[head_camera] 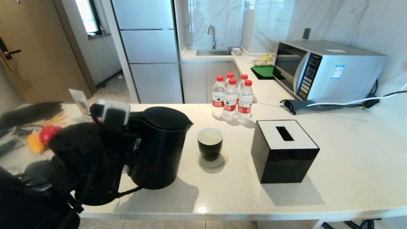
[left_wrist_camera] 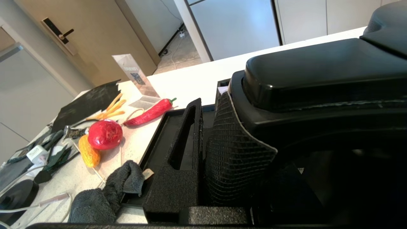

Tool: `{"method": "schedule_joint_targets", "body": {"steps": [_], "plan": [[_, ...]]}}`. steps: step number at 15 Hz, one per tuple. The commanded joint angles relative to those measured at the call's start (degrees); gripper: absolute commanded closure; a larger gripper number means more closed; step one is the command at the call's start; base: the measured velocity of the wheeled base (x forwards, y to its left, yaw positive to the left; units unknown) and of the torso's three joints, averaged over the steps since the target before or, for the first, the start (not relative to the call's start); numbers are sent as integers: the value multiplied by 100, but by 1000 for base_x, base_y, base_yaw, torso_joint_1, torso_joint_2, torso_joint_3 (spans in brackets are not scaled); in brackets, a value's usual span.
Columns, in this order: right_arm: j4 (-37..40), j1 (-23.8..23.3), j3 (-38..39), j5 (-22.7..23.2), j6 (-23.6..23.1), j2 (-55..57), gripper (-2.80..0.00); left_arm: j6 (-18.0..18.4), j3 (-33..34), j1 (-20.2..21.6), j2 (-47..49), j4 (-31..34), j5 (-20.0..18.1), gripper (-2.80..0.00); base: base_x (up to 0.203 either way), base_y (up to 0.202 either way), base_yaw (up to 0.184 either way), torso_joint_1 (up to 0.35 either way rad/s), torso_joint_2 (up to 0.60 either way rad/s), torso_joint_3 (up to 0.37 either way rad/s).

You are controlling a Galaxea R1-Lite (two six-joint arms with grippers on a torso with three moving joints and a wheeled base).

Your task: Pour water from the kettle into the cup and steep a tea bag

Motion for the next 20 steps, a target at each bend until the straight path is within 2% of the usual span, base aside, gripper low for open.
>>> {"method": "schedule_joint_targets", "body": {"steps": [1, 4, 10, 20], "plan": [[2, 2, 0, 7, 0, 7, 0, 21, -129, 3, 146, -41, 29, 0, 0, 0, 0, 0, 0, 0], [-5, 2, 0, 9, 2, 7, 0, 176, -491, 20, 411, -18, 29, 0, 0, 0, 0, 0, 0, 0], [-5, 2, 0, 9, -1, 7, 0, 200, -1099, 139, 625, 810, 12, 0, 0, 0, 0, 0, 0, 0], [4, 2, 0, 9, -3, 7, 0, 235, -1349, 143, 817, 875, 21, 0, 0, 0, 0, 0, 0, 0]]}}
